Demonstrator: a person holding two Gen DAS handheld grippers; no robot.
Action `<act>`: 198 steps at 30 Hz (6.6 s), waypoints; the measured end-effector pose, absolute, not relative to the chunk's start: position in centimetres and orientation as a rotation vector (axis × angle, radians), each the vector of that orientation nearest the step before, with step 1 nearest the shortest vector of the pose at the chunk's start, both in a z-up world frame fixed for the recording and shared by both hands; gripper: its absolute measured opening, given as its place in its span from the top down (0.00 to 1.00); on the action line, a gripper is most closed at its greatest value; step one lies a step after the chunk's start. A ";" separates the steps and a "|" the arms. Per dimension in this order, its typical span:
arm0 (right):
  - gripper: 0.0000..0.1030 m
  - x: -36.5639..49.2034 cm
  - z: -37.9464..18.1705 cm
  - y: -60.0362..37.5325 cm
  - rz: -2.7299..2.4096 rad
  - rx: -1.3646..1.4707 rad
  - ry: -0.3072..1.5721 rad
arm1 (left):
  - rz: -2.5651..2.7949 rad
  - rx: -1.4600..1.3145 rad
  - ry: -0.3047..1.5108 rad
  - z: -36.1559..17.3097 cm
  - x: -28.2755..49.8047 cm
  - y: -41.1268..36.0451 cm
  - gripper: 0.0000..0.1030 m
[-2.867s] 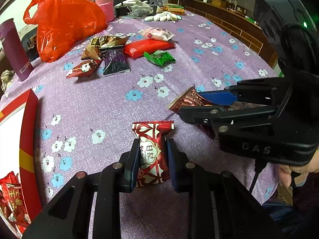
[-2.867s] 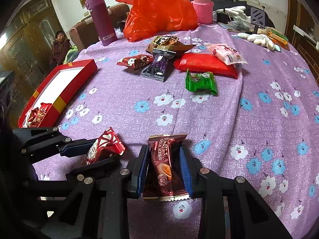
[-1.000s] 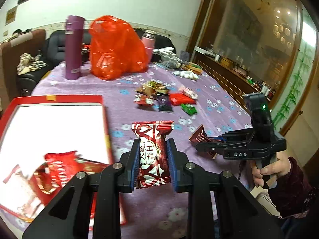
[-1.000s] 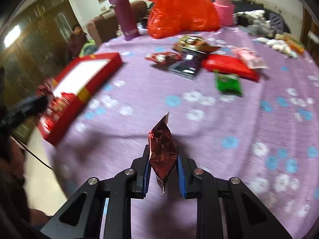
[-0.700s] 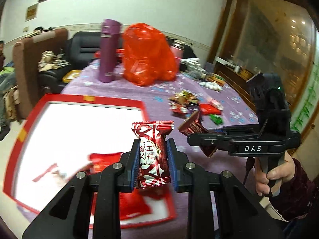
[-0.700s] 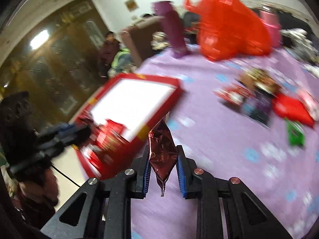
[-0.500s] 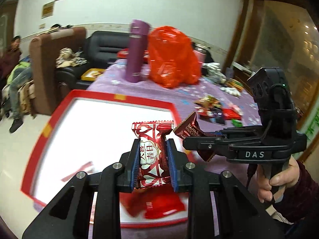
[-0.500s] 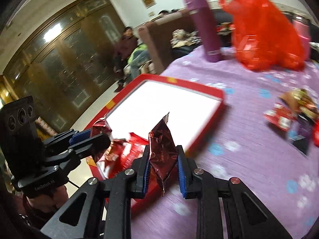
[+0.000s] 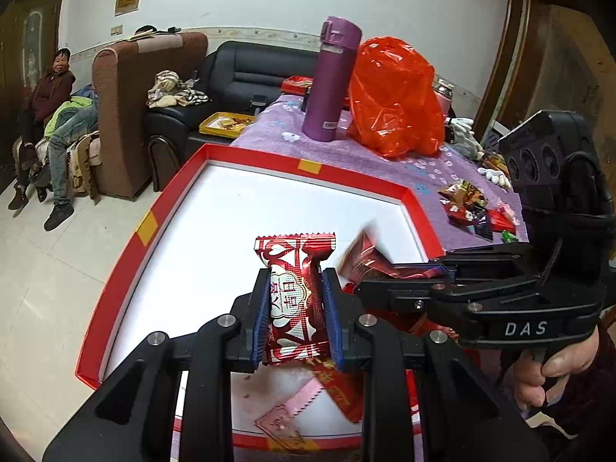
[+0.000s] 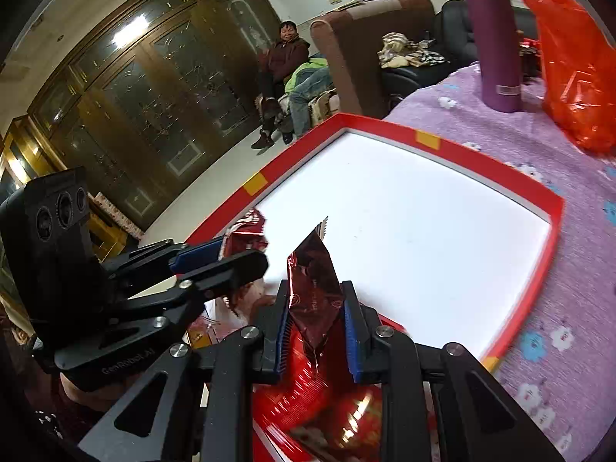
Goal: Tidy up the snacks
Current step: 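Carry both snacks over the red-rimmed white box and open both grippers, then move both open grippers back over the remaining snacks, then grasp a red flower-print packet with the left gripper while the right grasps a green candy, then lift the red flower-print packet and green candy off the cloth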
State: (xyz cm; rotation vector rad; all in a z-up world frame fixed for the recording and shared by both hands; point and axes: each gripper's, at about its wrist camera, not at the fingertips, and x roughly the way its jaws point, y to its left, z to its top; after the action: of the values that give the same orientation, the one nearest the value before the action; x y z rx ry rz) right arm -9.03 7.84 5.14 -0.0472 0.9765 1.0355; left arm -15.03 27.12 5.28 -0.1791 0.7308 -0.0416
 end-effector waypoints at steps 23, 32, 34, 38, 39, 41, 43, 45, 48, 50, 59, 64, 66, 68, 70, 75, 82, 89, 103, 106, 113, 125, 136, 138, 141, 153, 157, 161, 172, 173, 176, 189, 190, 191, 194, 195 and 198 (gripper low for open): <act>0.46 -4.8 6.9 -1.4 0.883 0.172 0.895 | 0.091 -0.134 0.718 6.4 -15.1 26.3 0.29; 0.39 -2.0 7.9 -11.3 0.711 0.254 0.822 | 0.071 -0.078 0.689 8.2 -14.7 23.4 0.24; 0.38 -1.5 8.0 -13.4 0.679 0.274 0.809 | 0.061 -0.058 0.691 8.5 -14.4 22.4 0.24; 0.38 -0.8 8.2 -17.7 0.610 0.304 0.788 | 0.032 -0.014 0.698 9.1 -13.8 19.8 0.24; 0.38 -0.7 8.2 -19.2 0.582 0.303 0.782 | 0.026 -0.005 0.699 9.2 -13.7 19.2 0.23; 0.37 -0.5 8.0 -21.1 0.550 0.311 0.779 | -0.001 0.018 0.701 9.3 -13.2 17.6 0.20; 0.36 -0.4 7.9 -23.5 0.510 0.336 0.775 | -0.039 0.035 0.711 9.3 -12.5 15.8 0.20; 0.35 -0.3 7.7 -25.8 0.475 0.363 0.775 | -0.080 0.050 0.732 9.2 -11.7 14.0 0.20; 0.32 0.0 7.0 -27.9 0.443 0.390 0.794 | -0.133 0.090 0.767 8.8 -10.3 10.9 0.20; 0.32 0.3 6.3 -28.3 0.424 0.380 0.813 | -0.167 0.130 0.771 8.7 -9.6 9.0 0.20; 0.32 0.6 4.2 -25.1 0.436 0.219 0.943 | -0.196 0.310 0.784 8.3 -5.7 4.1 0.20; 0.32 0.6 3.2 -24.4 0.422 0.171 0.982 | -0.217 0.267 0.833 7.4 -2.0 3.2 0.20; 0.32 0.7 2.7 -24.2 0.412 0.152 0.995 | -0.217 0.268 0.847 6.8 -0.7 2.8 0.20; 0.32 0.8 2.6 -24.1 0.407 0.133 0.995 | -0.199 0.295 0.855 6.1 0.5 2.1 0.20; 0.33 0.7 2.6 -23.7 0.400 0.098 0.986 | -0.202 0.322 0.865 5.5 1.2 1.4 0.20; 0.34 0.1 2.4 -22.3 0.364 -0.014 0.964 | -0.262 0.344 0.881 4.6 2.2 -0.2 0.20; 0.50 -0.3 2.1 -21.1 0.310 -0.149 0.940 | -0.288 0.345 0.933 3.3 4.2 -0.8 0.20; 0.55 0.1 2.3 -21.9 0.318 -0.104 0.944 | -0.307 0.329 0.972 1.8 5.9 -0.9 0.21; 0.61 0.1 2.4 -22.4 0.322 -0.060 0.950 | -0.333 0.282 0.931 1.6 5.3 -1.4 0.65; 0.63 0.3 2.5 -22.9 0.333 -0.027 0.955 | -0.336 0.268 0.921 1.8 4.5 -1.2 0.69; 0.64 0.6 2.7 -23.9 0.400 0.072 0.965 | -0.331 0.234 0.872 2.8 0.6 -0.5 0.75; 0.64 0.5 3.2 -24.3 0.443 0.147 0.947 | -0.312 0.213 0.858 2.8 -5.4 -0.1 0.78; 0.64 0.7 2.6 -24.3 0.423 0.152 0.979 | -0.233 0.236 0.813 3.4 -4.6 -0.7 0.43; 0.64 0.7 2.4 -24.3 0.420 0.149 0.984 | -0.224 0.248 0.810 3.3 -4.4 -0.9 0.34; 0.63 0.7 2.4 -24.1 0.417 0.140 0.982 | -0.204 0.269 0.808 3.0 -3.9 -1.1 0.30; 0.61 0.6 2.4 -23.7 0.412 0.120 0.979 | -0.201 0.224 0.904 1.3 -2.4 -0.3 0.31; 0.61 0.6 2.4 -23.8 0.412 0.122 0.980 | -0.207 0.226 0.895 1.3 -2.3 -0.2 0.34; 0.60 0.6 2.4 -23.8 0.412 0.122 0.979 | -0.217 0.225 0.888 1.3 -2.3 -0.2 0.41; 0.60 0.7 2.4 -23.7 0.409 0.111 0.975 | -0.247 0.224 0.880 1.4 -2.3 -0.5 0.61; 0.60 0.6 2.4 -23.7 0.408 0.108 0.975 | -0.251 0.223 0.879 1.4 -2.3 -0.6 0.63; 0.60 0.6 2.4 -23.6 0.408 0.110 0.975 | -0.252 0.223 0.873 1.5 -2.4 -0.6 0.64; 0.63 0.5 2.8 -23.7 0.411 0.124 0.963 | -0.245 0.094 0.841 2.7 -2.9 2.1 0.68; 0.64 0.4 2.8 -23.7 0.413 0.125 0.960 | -0.248 0.087 0.836 2.9 -3.2 2.3 0.68; 0.65 0.3 2.9 -23.7 0.416 0.124 0.955 | -0.248 0.083 0.832 3.1 -3.4 2.4 0.68; 0.67 0.1 3.3 -23.5 0.442 0.129 0.943 | -0.254 0.071 0.811 3.9 -4.2 2.7 0.68; 0.68 0.0 3.5 -23.4 0.455 0.132 0.931 | -0.257 0.072 0.803 4.2 -4.4 2.8 0.68; 0.71 -0.4 4.0 -23.0 0.483 0.124 0.901 | -0.266 0.066 0.783 5.1 -5.4 3.1 0.68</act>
State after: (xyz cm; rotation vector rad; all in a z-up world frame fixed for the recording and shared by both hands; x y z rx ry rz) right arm -0.44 -23.02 4.01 0.1243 0.9007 0.4833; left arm -5.36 3.09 5.13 0.0665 0.7828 -0.2664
